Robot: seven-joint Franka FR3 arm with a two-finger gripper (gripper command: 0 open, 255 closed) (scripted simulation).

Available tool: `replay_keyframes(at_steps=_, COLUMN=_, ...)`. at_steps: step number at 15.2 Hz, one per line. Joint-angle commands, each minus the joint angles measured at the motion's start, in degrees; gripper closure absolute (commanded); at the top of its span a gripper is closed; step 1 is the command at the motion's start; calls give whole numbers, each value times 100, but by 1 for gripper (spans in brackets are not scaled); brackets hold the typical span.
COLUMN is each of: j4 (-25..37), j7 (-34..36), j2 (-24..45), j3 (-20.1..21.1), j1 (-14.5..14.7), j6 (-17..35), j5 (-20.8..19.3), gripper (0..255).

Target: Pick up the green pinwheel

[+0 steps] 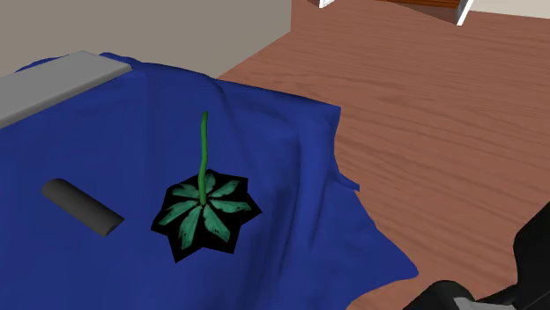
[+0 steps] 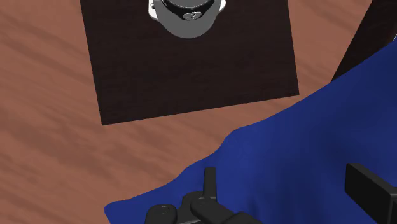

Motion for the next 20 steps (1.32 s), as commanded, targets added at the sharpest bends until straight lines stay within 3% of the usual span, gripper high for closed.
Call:
replay_keyframes(at_steps=1, j4=0, j7=0, j2=0, j3=0, j1=0, j6=0, j5=0, gripper=0)
replay_keyframes(at_steps=11, j4=343, j7=640, j2=1312, j3=802, j1=290, j6=1802, j5=255, gripper=0)
replay_keyframes(at_steps=20, j4=1260, j7=1353, j2=2795, j3=1457, j1=400, j6=3061, j5=-64, gripper=0)
